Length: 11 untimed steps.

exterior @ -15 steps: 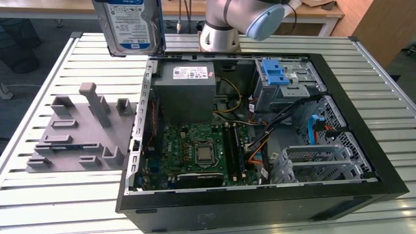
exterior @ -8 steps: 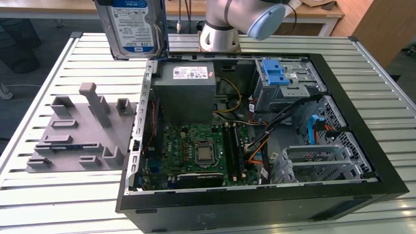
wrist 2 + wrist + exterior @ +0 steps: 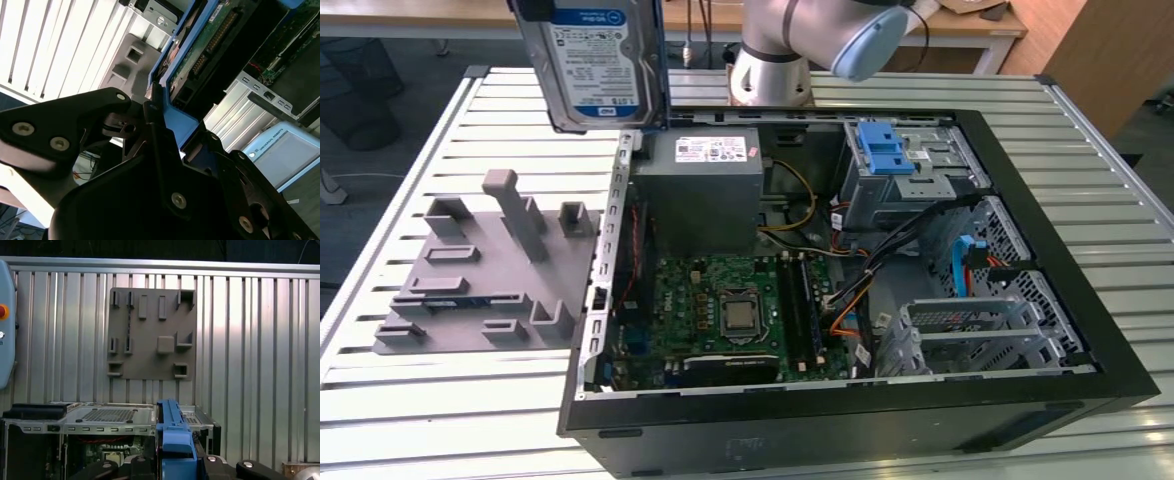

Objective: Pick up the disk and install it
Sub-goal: 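Pick up the disk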

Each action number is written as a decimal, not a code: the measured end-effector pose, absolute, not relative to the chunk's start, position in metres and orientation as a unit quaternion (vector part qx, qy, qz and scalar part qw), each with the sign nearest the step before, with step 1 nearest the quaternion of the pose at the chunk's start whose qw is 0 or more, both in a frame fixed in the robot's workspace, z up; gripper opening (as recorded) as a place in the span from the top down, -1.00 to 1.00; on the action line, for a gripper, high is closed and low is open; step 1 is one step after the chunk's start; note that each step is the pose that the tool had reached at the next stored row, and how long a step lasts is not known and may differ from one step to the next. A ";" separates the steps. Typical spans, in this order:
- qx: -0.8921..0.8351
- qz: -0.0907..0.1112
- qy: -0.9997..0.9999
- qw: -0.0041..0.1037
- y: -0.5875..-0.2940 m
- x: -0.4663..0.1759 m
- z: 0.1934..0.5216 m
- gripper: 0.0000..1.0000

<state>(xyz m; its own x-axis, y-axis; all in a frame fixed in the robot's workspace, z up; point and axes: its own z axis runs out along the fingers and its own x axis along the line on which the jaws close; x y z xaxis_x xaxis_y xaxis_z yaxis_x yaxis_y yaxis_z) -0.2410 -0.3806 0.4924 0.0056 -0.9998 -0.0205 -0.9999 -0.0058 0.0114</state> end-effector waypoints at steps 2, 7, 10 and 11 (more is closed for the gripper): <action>-0.709 0.011 0.705 0.003 -0.381 -0.233 0.492 0.27; -0.709 0.011 0.705 0.003 -0.382 -0.222 0.492 0.27; -0.709 0.011 0.705 0.003 -0.382 -0.222 0.492 0.27; -0.709 0.011 0.705 0.003 -0.382 -0.222 0.492 0.27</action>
